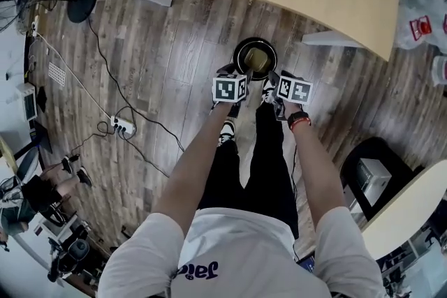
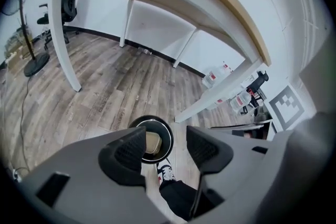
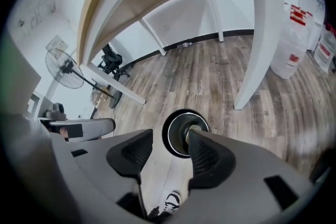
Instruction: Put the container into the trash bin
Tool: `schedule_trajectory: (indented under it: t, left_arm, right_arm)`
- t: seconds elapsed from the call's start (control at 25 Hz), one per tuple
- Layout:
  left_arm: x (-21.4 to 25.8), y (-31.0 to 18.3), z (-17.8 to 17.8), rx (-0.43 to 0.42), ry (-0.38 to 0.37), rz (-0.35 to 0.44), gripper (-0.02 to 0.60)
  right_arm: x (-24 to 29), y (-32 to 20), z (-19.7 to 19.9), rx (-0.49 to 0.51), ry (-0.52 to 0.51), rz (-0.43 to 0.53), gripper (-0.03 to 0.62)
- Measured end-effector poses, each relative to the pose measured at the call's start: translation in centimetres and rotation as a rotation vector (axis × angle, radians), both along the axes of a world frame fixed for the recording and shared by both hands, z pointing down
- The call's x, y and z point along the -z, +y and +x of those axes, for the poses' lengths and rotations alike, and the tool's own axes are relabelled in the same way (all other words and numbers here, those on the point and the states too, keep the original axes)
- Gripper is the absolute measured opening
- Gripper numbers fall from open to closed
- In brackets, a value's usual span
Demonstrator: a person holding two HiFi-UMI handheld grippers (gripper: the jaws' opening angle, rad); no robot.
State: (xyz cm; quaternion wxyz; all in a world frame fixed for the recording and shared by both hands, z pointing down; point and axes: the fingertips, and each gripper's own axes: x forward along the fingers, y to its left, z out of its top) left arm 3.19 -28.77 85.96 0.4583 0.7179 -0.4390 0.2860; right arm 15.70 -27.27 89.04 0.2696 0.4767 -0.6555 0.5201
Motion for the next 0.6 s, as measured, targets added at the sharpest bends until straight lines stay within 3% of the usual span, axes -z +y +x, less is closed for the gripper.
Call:
schedule_trajectory:
  t: [0.32, 0.6]
  left_arm:
    - [8.9, 0.0, -2.5, -0.016, -0.017, 0.078, 0.239]
    - [17.5, 1.1, -3.3, 0.006, 0.043, 0.137, 0.207]
  right_arm:
    - [8.8, 1.0, -1.2, -0.038, 0.019, 0.045, 0.222]
    - [18.7, 1.5, -1.3, -0.104, -0.003, 0.140, 0.210]
